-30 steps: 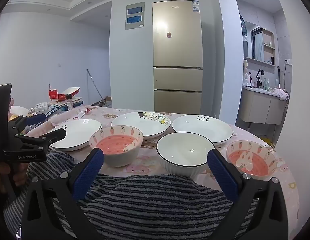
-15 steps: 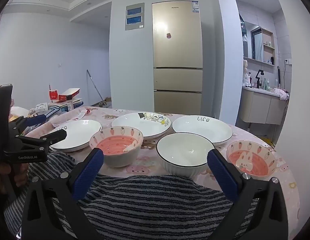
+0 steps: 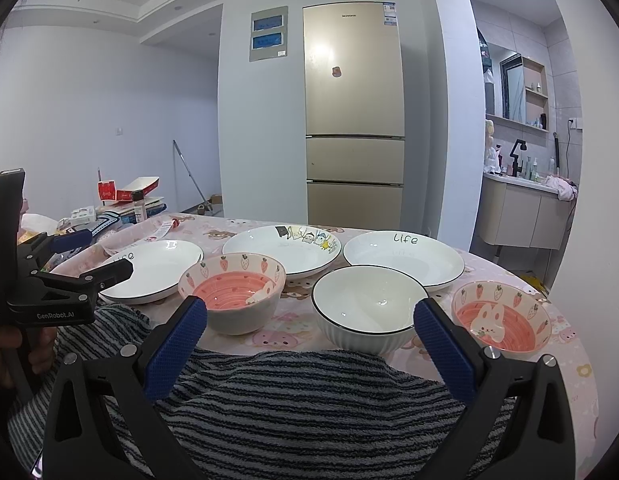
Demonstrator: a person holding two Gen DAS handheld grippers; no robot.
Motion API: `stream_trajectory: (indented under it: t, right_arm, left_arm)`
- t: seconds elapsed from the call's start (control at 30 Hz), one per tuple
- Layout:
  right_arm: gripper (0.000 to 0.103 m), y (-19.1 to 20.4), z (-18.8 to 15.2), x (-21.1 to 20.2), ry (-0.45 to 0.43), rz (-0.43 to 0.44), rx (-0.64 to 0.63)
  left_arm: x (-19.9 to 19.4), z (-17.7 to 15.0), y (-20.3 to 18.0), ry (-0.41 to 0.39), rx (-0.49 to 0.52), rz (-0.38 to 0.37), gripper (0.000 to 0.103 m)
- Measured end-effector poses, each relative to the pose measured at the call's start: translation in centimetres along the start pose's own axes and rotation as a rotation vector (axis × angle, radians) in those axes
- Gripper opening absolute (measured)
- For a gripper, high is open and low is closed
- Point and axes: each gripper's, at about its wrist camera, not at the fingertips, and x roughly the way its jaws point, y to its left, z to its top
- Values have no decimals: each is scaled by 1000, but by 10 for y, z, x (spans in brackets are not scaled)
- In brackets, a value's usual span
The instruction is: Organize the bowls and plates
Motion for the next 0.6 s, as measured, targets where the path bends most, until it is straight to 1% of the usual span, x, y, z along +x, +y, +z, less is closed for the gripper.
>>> stream_trajectory:
  t: [0.6]
  right_arm:
    - [103,0,0,1,1,0,0]
  left_arm:
    - [0,0,0,1,1,0,103]
